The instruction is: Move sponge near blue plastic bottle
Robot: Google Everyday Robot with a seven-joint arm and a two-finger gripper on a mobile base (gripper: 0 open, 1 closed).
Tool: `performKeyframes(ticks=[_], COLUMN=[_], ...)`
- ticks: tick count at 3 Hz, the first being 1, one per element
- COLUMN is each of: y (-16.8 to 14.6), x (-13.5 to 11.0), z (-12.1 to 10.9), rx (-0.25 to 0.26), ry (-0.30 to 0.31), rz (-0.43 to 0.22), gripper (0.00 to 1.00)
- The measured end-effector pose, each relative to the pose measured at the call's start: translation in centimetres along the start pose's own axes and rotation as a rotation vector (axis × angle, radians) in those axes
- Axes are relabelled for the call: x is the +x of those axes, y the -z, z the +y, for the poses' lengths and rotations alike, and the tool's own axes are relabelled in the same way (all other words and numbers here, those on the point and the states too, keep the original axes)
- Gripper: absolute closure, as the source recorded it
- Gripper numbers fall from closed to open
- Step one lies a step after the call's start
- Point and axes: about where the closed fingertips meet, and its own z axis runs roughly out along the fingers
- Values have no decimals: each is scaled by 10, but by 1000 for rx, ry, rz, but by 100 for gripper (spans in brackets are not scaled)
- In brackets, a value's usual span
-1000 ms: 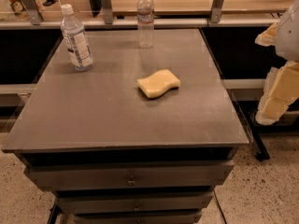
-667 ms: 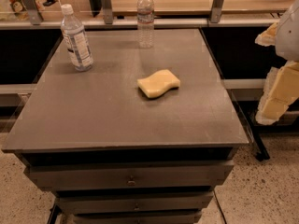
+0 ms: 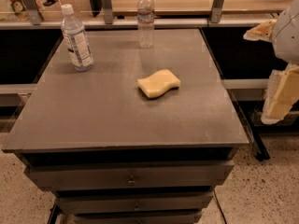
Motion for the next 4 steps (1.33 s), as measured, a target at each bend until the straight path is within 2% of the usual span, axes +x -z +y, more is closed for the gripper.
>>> performKeyframes(ticks=[1,2,3,4], y=[-5,-8,-9,-5], x=[2,5,7,2], z=[-1,0,0,-7], rx=[6,1,-2,12], ry=[176,347,445,493], rz=[24,99,147,136], gripper=[0,0,0,0])
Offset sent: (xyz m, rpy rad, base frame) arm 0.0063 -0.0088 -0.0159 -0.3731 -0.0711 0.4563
